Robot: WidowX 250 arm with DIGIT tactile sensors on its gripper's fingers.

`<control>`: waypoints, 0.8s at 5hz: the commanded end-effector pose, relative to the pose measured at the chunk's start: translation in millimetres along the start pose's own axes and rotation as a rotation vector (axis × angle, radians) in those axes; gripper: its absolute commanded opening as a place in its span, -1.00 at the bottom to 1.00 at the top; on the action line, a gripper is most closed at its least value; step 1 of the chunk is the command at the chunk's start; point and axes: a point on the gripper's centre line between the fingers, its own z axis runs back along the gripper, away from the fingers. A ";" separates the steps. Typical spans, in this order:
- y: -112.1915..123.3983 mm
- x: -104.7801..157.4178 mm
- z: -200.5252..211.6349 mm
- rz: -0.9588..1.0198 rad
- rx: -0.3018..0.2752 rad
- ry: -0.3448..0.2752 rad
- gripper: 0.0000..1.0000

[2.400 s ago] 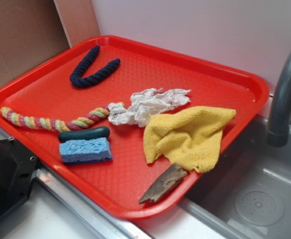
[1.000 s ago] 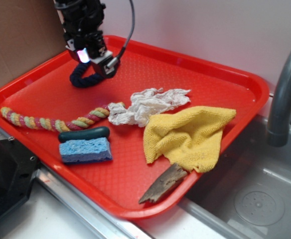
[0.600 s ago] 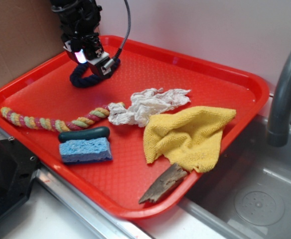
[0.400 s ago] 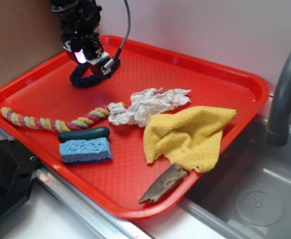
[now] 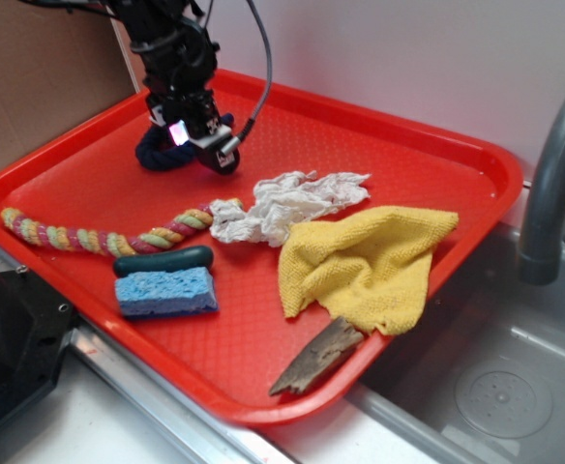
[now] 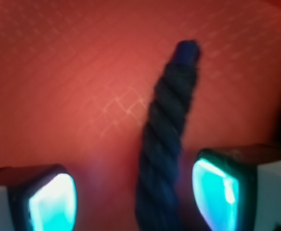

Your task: Grab the blue rope.

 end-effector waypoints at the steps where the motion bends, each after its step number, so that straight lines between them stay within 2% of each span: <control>1: -4.6 -1.8 -15.9 -0.004 0.089 0.025 -1.00; 2: -7.6 -13.3 -3.2 0.007 0.102 -0.007 -1.00; 4: -19.8 -32.1 40.0 0.219 -0.065 0.103 -1.00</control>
